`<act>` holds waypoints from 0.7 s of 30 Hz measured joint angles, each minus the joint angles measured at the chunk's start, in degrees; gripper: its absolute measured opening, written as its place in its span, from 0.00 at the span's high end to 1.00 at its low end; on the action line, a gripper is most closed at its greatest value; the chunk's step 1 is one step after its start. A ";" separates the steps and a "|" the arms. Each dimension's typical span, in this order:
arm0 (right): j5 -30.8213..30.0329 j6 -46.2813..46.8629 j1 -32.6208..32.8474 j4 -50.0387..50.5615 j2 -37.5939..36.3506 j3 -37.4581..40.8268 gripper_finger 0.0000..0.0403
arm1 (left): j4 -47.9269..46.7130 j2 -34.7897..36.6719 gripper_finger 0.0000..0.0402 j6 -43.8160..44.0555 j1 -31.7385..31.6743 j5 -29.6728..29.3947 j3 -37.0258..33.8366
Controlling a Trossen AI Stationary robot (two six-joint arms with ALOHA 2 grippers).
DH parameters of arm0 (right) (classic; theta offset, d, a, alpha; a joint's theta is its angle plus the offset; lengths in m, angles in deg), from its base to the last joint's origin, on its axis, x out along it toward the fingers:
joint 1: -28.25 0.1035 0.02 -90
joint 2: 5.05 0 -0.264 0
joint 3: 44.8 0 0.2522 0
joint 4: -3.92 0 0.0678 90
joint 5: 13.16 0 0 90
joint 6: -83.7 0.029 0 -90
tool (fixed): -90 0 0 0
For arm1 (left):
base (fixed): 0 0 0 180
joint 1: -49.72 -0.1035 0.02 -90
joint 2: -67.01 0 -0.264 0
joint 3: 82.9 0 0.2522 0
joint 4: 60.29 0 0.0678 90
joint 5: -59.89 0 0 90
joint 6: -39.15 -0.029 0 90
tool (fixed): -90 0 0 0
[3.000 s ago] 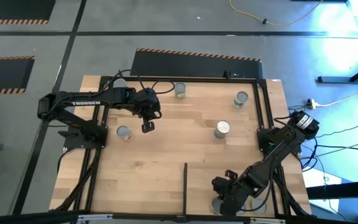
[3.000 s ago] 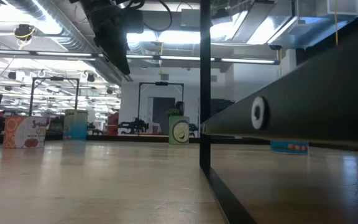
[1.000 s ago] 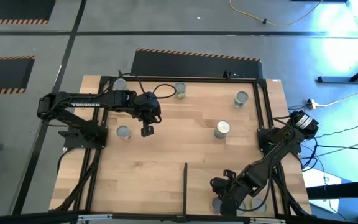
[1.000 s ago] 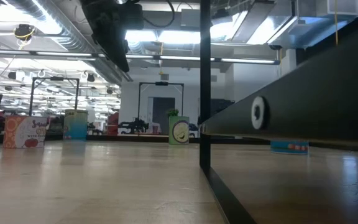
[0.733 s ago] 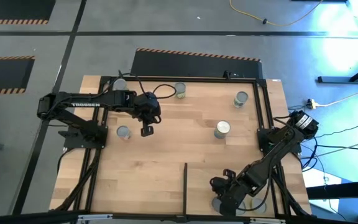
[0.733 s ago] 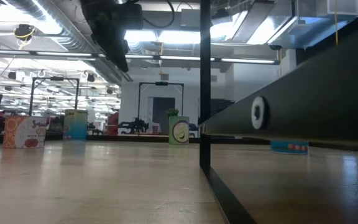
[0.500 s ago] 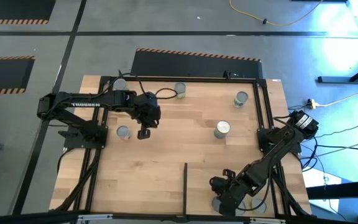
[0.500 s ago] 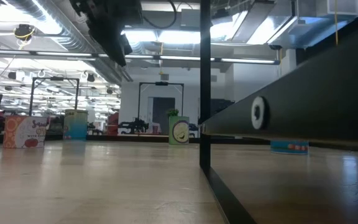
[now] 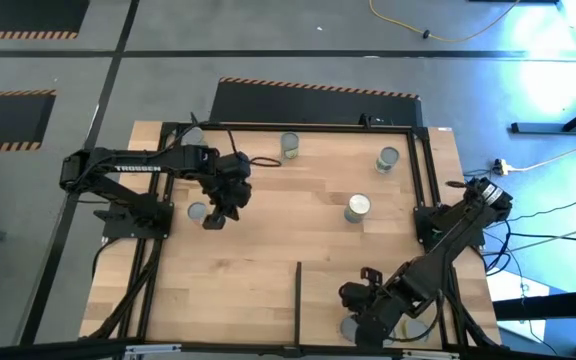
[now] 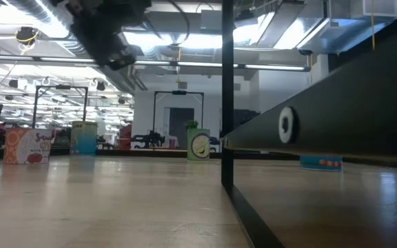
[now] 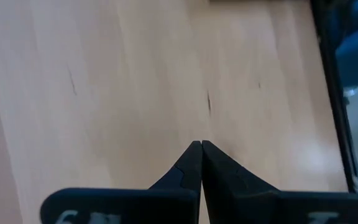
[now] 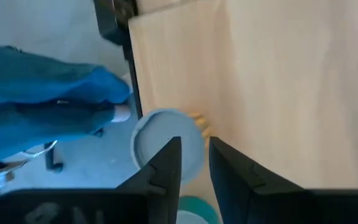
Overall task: Pick and place cans onto a shelf
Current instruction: Put the canned sauce on the shelf
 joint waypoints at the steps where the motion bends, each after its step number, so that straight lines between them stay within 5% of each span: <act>1: -0.90 -0.21 0.00 1.63 0.00 -1.57 0.79 | -1.63 0.00 1.00 -0.11 0.02 0.04 -0.04; 6: -5.39 -0.48 -0.17 10.07 0.00 -8.79 0.79 | -9.87 0.61 1.00 4.19 1.30 -1.21 -0.04; 14: -14.48 -4.11 -0.27 18.02 -0.04 -15.51 0.79 | -18.46 0.52 0.98 16.57 3.26 -16.29 -0.04; 21: -15.78 -4.02 -1.13 21.89 -0.04 -16.39 0.79 | -21.60 0.50 0.88 28.39 3.41 -16.29 -0.04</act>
